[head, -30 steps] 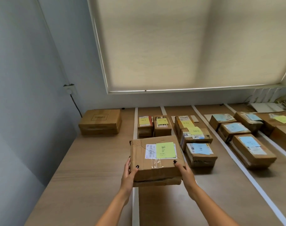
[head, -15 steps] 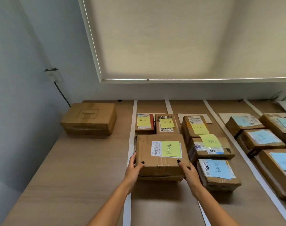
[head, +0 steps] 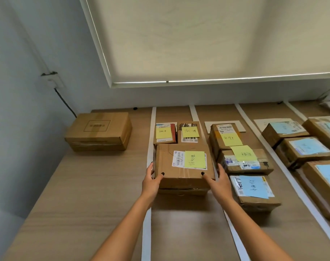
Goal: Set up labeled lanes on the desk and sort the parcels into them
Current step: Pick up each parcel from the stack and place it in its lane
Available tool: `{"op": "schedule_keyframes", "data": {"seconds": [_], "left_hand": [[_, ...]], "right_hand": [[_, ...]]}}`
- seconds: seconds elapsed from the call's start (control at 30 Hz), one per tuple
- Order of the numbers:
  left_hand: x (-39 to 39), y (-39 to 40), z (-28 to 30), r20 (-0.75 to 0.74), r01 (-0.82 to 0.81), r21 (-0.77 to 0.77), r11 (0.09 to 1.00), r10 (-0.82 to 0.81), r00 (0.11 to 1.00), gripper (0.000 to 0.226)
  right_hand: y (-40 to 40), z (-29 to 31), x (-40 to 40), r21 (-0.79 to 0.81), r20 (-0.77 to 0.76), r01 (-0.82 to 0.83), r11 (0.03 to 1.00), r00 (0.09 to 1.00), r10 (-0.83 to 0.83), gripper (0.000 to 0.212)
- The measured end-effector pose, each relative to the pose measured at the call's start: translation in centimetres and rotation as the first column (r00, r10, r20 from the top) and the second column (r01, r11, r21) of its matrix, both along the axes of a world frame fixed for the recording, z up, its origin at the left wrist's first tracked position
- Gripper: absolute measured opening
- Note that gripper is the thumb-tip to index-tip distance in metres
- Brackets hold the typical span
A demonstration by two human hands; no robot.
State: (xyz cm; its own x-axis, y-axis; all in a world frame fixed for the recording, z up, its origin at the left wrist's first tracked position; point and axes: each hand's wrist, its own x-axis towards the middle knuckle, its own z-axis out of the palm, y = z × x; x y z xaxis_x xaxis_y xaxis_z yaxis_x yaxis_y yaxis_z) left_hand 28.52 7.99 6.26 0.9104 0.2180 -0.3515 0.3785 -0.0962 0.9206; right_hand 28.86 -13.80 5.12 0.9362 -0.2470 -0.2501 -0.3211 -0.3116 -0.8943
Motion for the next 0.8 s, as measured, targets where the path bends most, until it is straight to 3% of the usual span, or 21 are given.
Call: {"op": "schedule_keyframes", "data": {"seconds": [0.2, 0.43, 0.8], "left_hand": [[-2.2, 1.0, 4.5, 0.090, -0.043, 0.081, 0.996, 0.036, 0.995, 0.062], [-6.0, 2.1, 10.6, 0.229, -0.066, 0.158, 0.985, 0.028, 0.973, 0.059], [-10.8, 3.8, 14.9, 0.335, -0.061, 0.170, 0.983, 0.001, 0.942, 0.062]], "right_hand": [[0.4, 5.5, -0.8, -0.147, 0.138, -0.082, 0.986, 0.985, 0.102, 0.085], [2.8, 10.7, -3.6, -0.129, 0.218, -0.262, 0.956, 0.933, 0.285, 0.093], [5.6, 14.8, -7.7, -0.132, 0.282, -0.329, 0.935, 0.892, 0.354, 0.090]]}}
